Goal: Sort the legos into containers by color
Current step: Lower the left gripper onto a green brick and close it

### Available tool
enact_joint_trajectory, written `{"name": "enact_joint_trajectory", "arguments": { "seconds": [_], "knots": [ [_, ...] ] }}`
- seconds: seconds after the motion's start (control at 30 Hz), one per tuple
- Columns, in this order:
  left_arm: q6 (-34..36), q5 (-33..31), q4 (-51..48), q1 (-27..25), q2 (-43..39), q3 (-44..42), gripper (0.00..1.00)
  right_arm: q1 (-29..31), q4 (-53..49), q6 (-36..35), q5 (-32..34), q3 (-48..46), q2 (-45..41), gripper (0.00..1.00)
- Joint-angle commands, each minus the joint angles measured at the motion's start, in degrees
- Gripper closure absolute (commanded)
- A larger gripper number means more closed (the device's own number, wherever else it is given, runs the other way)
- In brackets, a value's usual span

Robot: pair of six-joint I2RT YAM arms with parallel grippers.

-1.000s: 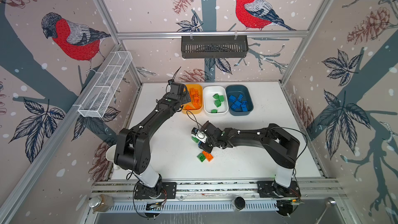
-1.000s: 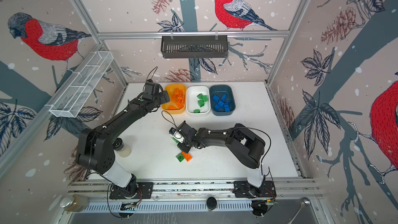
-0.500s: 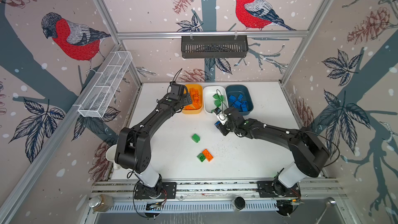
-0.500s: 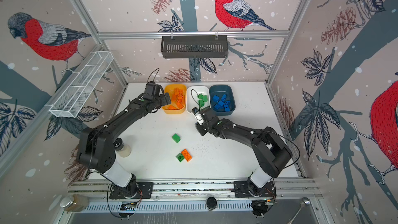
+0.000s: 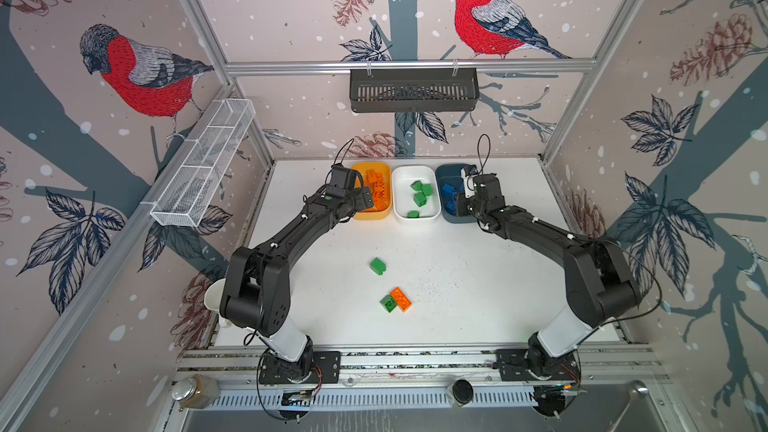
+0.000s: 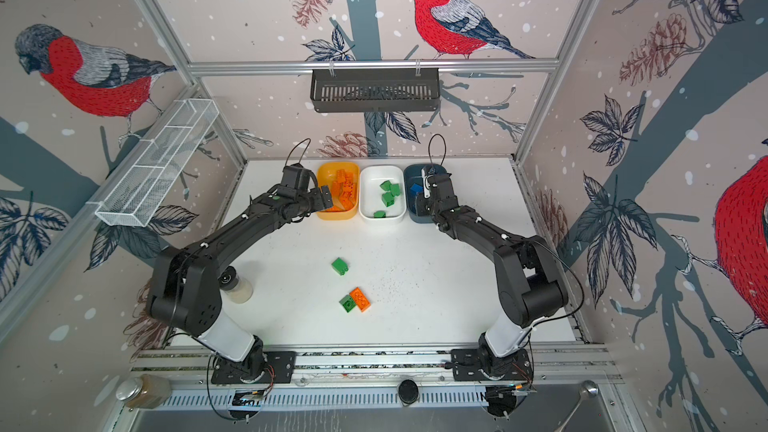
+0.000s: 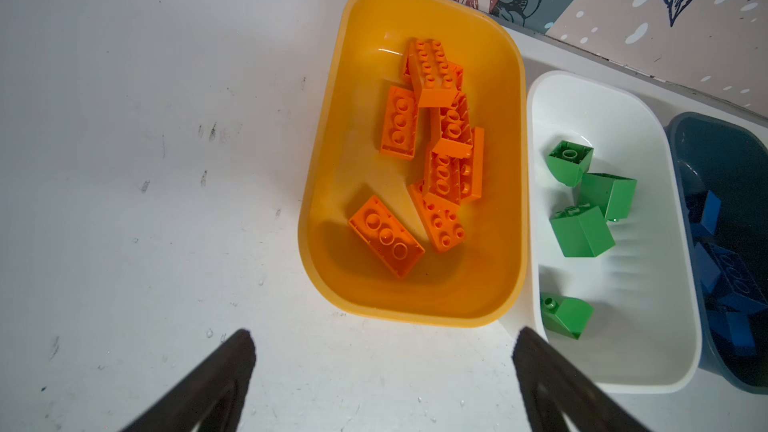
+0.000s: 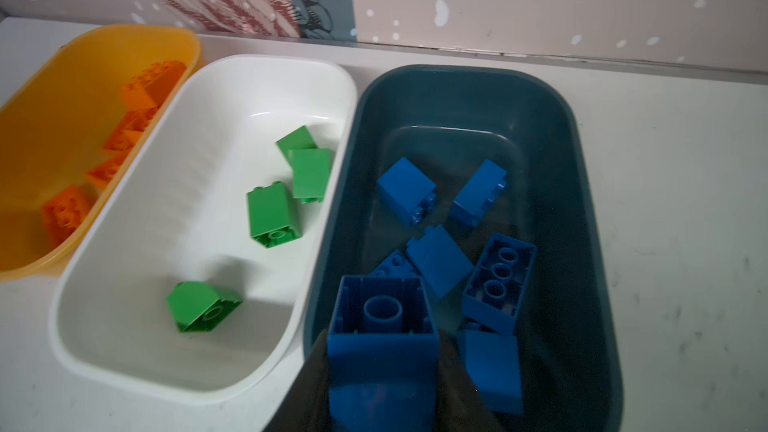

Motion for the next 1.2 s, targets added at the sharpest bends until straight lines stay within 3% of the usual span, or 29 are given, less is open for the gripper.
{"name": "enact_joint_trajectory", "arguments": {
  "seconds": [0.0, 0.1, 0.37, 0.53, 0.57, 0.87, 1.0, 1.17],
  "knots": [
    [-1.01, 0.61, 0.22, -1.03, -1.03, -0.97, 0.03, -0.13, -0.5, 1.36, 3.18, 2.32, 1.76, 0.63],
    [-1.86, -0.1, -0.26, -2.2, -2.02, -2.3, 0.03, -0.08, -1.23, 2.31, 4.0, 3.4, 2.43, 0.56],
    [-4.46, -0.57, -2.62, -4.9, -3.53, -4.54, 0.03, 0.99, -2.27, 3.32, 4.44, 3.24, 0.66, 0.22],
    [-10.38, -2.45, -6.21, -8.19, -5.31, -7.26, 0.03, 2.81, -0.08, 5.78, 6.38, 0.17, -3.0, 0.08],
    [-11.75, -1.8, -6.34, -8.64, -6.01, -8.5, 0.03, 2.67, 1.07, 7.39, 5.93, -0.9, -4.02, 0.01],
    [-17.69, 5.55, -5.82, -10.62, -10.22, -16.82, 0.04, 2.57, 4.1, 13.58, 11.0, -5.41, -9.29, 0.0],
    [-18.87, 6.44, -6.94, -11.79, -9.9, -18.19, 0.06, 2.62, 4.4, 13.61, 9.23, -6.21, -10.11, 0.0],
    [-25.74, 8.05, -4.46, -14.9, -10.33, -22.09, 0.11, 2.72, 4.41, 13.12, 6.36, -6.46, -10.83, 0.0]
  ]
}}
